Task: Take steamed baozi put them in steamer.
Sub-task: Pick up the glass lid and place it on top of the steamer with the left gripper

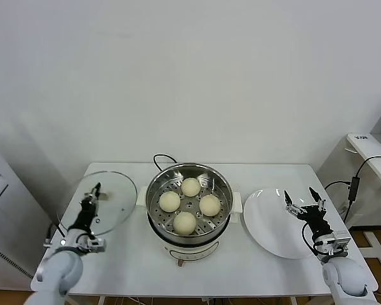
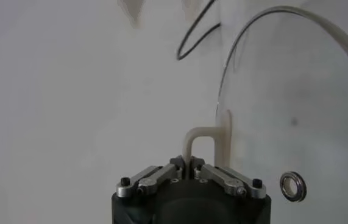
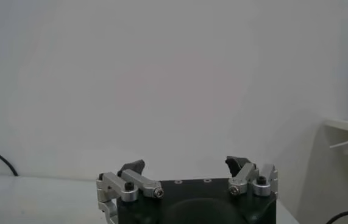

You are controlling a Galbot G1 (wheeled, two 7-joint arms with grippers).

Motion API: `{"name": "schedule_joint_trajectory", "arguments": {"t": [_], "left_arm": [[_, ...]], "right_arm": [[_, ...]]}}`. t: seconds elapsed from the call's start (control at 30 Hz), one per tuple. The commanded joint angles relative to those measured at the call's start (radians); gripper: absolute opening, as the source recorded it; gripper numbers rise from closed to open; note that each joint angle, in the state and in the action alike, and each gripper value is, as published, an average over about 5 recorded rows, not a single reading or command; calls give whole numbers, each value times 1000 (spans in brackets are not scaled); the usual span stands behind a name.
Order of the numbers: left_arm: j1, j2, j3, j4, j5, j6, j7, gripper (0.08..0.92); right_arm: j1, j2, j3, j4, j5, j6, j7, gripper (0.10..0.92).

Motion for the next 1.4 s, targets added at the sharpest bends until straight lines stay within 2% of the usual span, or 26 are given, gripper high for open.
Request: {"name": "schedule_joint_trajectory", "arguments": {"t": [0.03,0.27,0.47,0.6,0.8,0.97,1.4], "left_arm": [[2,242,18,-296,-228,201,136,114],[-57,322,153,-473,-240,434,312,114],[-139,323,369,-567,-132,622,397,114],[-216,290,522,-597,-44,732,470,114],[-304,215,655,-554,53,747,532,114],[-353,134,708,-498,107,747,551,114],[-306,-58,690,-400,273,747,540,114]], "right_arm": [[1,-11,-2,10,0,-1,-11,823],[7,-22,4,11,4,2,-18,823],[8,-31,11,6,5,4,-20,823],[10,-37,15,1,3,3,-18,823],[16,-31,18,-20,-1,9,-20,823],[24,-30,19,-33,-5,14,-22,823],[24,-20,20,-48,-19,24,-28,823]]}}
